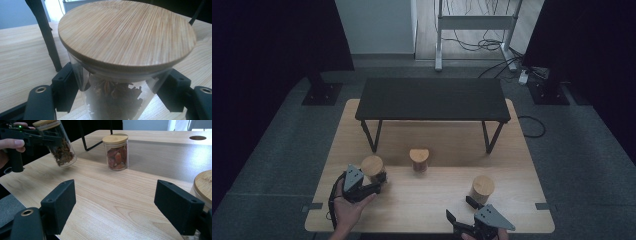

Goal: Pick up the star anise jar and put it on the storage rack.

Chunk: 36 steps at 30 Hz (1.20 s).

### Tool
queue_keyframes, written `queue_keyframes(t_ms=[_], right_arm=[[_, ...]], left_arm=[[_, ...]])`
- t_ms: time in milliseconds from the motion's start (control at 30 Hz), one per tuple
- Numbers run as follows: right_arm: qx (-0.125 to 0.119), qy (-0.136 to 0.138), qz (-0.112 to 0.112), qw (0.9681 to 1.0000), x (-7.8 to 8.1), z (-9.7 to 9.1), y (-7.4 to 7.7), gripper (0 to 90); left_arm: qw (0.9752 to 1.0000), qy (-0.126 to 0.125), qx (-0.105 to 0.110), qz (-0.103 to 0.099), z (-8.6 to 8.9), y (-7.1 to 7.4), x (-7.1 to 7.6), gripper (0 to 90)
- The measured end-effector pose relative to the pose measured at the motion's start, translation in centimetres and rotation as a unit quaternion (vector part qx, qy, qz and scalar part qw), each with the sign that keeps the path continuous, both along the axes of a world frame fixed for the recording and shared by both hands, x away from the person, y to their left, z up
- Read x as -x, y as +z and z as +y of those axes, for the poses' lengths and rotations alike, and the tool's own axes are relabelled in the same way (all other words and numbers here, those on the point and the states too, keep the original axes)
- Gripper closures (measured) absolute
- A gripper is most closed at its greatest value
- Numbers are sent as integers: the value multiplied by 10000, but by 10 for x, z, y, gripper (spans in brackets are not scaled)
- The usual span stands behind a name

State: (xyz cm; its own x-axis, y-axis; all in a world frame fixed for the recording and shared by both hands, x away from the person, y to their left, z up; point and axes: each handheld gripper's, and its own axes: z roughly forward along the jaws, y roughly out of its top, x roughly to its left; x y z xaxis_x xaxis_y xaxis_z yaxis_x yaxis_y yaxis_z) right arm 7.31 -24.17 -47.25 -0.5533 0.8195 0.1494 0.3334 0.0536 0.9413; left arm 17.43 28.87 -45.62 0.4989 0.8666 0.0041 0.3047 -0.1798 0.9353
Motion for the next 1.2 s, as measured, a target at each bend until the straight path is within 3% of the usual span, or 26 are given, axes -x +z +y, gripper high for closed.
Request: queue_keyframes(t_ms=[1200], right_arm=[[41, 34, 69, 10000, -1, 1, 0, 172]], left_arm=[[9997, -2, 211, -80, 6, 7, 5, 266]])
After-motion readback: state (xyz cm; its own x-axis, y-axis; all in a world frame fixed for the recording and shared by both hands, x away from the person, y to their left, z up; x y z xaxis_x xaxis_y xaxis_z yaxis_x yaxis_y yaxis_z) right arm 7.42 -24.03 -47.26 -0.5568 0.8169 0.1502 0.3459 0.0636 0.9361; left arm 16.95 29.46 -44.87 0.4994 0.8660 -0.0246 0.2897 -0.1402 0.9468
